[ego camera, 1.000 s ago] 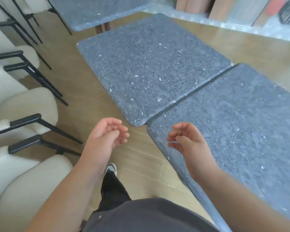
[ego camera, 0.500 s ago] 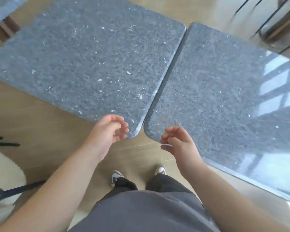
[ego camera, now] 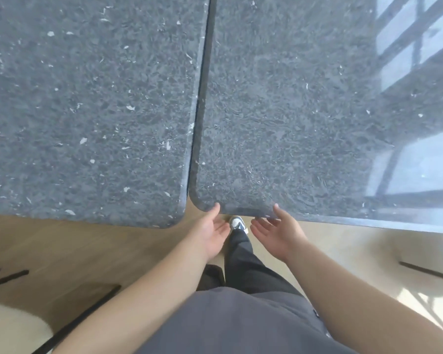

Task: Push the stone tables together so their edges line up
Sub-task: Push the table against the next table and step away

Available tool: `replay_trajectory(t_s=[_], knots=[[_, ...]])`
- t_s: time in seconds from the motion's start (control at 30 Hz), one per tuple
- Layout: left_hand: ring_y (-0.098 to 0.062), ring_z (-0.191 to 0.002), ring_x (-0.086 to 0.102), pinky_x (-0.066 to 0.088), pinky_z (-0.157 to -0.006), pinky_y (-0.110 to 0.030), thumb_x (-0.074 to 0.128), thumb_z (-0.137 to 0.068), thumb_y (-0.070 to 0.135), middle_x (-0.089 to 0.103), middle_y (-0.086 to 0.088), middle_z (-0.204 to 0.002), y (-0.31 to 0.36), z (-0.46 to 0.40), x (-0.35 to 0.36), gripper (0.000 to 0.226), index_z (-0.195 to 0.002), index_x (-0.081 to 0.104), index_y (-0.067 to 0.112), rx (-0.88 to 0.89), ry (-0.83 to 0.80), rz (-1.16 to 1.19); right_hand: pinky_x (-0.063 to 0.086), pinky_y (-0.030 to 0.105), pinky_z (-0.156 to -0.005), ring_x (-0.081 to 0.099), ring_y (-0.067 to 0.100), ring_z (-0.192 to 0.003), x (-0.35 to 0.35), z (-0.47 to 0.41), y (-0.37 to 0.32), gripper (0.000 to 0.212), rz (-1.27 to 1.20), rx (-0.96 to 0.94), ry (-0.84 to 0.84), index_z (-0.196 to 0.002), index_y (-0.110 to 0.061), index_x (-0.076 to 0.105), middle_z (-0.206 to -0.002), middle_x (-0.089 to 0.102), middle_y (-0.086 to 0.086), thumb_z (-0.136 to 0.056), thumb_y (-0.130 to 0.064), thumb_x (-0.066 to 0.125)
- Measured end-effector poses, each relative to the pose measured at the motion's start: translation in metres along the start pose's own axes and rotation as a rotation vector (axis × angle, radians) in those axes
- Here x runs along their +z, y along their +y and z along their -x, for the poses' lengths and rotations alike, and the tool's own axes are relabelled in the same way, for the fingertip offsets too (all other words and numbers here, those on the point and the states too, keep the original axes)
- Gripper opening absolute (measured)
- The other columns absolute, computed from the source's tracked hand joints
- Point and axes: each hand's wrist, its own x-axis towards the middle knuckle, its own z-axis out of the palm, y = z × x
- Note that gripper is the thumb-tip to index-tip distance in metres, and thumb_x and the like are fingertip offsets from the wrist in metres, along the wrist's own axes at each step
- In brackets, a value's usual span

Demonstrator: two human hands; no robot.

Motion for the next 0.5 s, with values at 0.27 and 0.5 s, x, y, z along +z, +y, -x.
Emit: replay_trajectory(t_s=[0.27,0.5], knots=[[-0.034,-0.122,0.065,0.046,-0.112,-0.051,0.067,-0.097,0.036,0.072,-0.013,-0.126,-0.022,-0.050,0.029,0.045,-0.133,0.059,0.010,0.130,-0.168,0.298,0.055,0.044,-0.096,0.073,0.029,-0.105,-0.007,-0.035,-0.020,0.040,-0.395,-0.179,0.062,-0.119,-0.013,0.069,-0.112,0.077,0.009,-0.090,-0.040,0.073],[-0.036,-0.121,0.065,0.047,-0.110,-0.053,0.063,-0.100,0.034,0.071,-0.016,-0.127,-0.017,-0.055,0.025,0.040,-0.129,0.059,0.007,0.132,-0.191,0.245,0.054,0.047,-0.098,0.072,0.032,-0.107,-0.015,-0.036,-0.020,0.038,-0.475,-0.187,-0.038,-0.124,-0.007,0.064,-0.114,0.075,0.013,-0.092,-0.027,0.072]])
